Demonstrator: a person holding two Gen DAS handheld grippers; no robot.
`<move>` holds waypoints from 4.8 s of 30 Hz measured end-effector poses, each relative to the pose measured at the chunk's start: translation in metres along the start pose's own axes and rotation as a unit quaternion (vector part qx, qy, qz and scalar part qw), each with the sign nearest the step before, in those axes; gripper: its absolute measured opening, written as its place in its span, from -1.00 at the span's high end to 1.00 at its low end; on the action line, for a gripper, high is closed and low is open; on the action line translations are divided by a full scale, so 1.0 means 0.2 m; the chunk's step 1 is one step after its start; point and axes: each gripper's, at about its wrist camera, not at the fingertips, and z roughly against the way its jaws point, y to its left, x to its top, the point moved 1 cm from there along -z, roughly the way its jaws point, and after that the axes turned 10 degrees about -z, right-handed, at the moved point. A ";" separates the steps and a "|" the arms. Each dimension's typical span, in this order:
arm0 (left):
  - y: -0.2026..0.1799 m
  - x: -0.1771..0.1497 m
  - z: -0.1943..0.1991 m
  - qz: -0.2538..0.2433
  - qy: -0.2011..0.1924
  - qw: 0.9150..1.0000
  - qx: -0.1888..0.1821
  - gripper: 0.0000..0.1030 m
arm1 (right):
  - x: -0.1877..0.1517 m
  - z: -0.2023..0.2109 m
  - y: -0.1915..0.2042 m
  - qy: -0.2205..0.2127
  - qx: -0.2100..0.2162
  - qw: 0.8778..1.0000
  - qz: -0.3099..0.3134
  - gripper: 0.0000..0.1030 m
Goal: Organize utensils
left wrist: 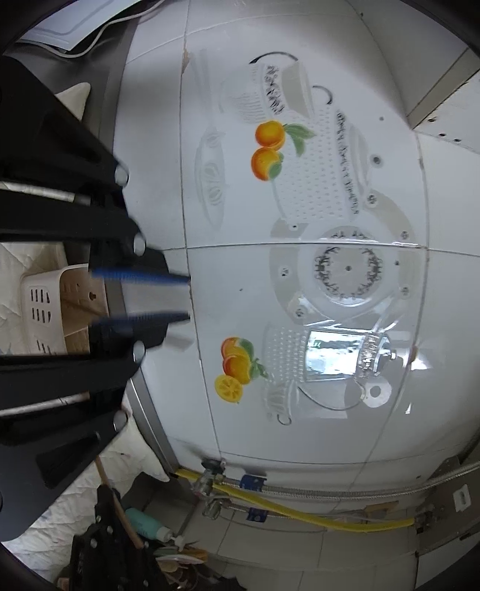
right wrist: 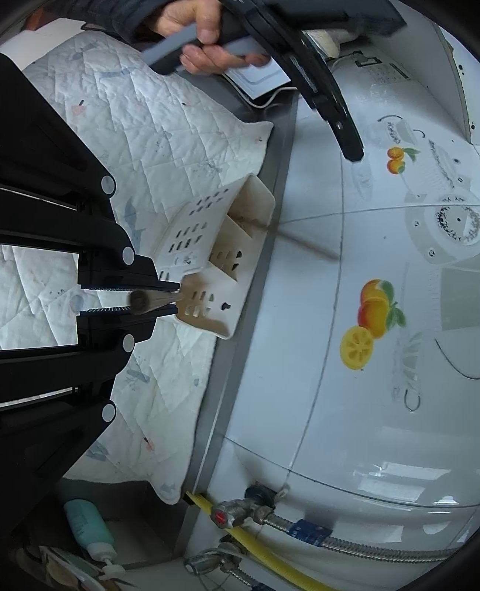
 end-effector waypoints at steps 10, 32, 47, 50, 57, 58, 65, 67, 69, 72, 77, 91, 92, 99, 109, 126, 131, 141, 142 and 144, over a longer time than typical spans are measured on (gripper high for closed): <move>-0.03 -0.08 0.36 0.004 0.004 1.000 -0.019 -0.14 | 0.07 0.09 0.00 -0.027 -0.019 0.999 -0.015 0.54; -0.24 -0.91 0.99 0.007 0.115 0.992 -0.049 -0.22 | -1.01 0.40 0.19 -0.039 0.004 0.999 -0.028 0.57; -0.37 -1.37 1.03 0.020 0.203 0.973 -0.107 0.31 | -1.51 0.30 0.21 -0.013 -0.023 0.997 -0.076 0.75; -0.39 -1.40 1.01 0.013 0.208 0.972 -0.109 0.43 | -1.53 0.28 0.20 -0.009 -0.019 0.996 -0.090 0.79; -0.41 -1.45 0.97 0.014 0.218 0.968 -0.120 0.65 | -1.56 0.26 0.19 -0.004 -0.022 0.995 -0.094 0.86; -0.41 -1.45 0.97 0.012 0.219 0.968 -0.121 0.65 | -1.56 0.26 0.19 -0.005 -0.021 0.995 -0.096 0.86; -0.41 -1.49 0.95 0.026 0.227 0.967 -0.114 0.67 | -1.58 0.24 0.20 0.000 -0.015 0.995 -0.100 0.87; -0.41 -1.49 0.95 0.027 0.226 0.967 -0.113 0.67 | -1.59 0.23 0.20 0.001 -0.014 0.995 -0.100 0.87; -0.40 -1.49 0.95 0.027 0.226 0.967 -0.114 0.67 | -1.59 0.22 0.21 0.002 -0.013 0.995 -0.101 0.88; -0.40 -1.49 0.95 0.029 0.227 0.967 -0.114 0.67 | -1.59 0.22 0.21 0.002 -0.012 0.995 -0.100 0.88; -0.41 -1.49 0.95 0.028 0.227 0.967 -0.113 0.67 | -1.59 0.22 0.23 0.001 -0.014 0.996 -0.093 0.88; -0.42 -1.50 0.95 0.027 0.215 0.970 -0.113 0.67 | -1.61 0.17 0.23 -0.001 -0.018 0.996 -0.089 0.86; -0.42 -1.50 0.95 0.029 0.215 0.970 -0.113 0.67 | -1.61 0.17 0.23 -0.003 -0.016 0.996 -0.092 0.86; -0.43 -1.50 0.95 0.023 0.211 0.972 -0.100 0.81 | -1.61 0.18 0.22 -0.010 -0.015 0.995 -0.096 0.87; -0.43 -1.50 0.95 0.027 0.211 0.973 -0.091 0.83 | -1.50 0.38 0.22 -0.059 -0.024 0.995 -0.082 0.87; -0.36 -1.25 1.02 0.039 0.134 0.985 -0.101 0.90 | -1.11 0.66 0.19 -0.119 0.015 0.991 -0.057 0.87; -0.32 -1.17 1.00 0.048 0.115 0.987 -0.102 0.90 | -0.99 0.68 0.20 -0.124 0.027 0.991 -0.046 0.87; -0.30 -1.04 0.91 0.046 0.072 0.991 -0.104 0.90 | -0.80 0.69 0.26 -0.141 0.041 0.989 -0.024 0.87; -0.30 -1.04 0.90 0.047 0.078 0.990 -0.108 0.90 | -0.79 0.69 0.26 -0.142 0.042 0.989 -0.023 0.87; -0.30 -1.06 0.89 0.050 0.095 0.987 -0.118 0.90 | -0.78 0.69 0.27 -0.144 0.041 0.989 -0.018 0.87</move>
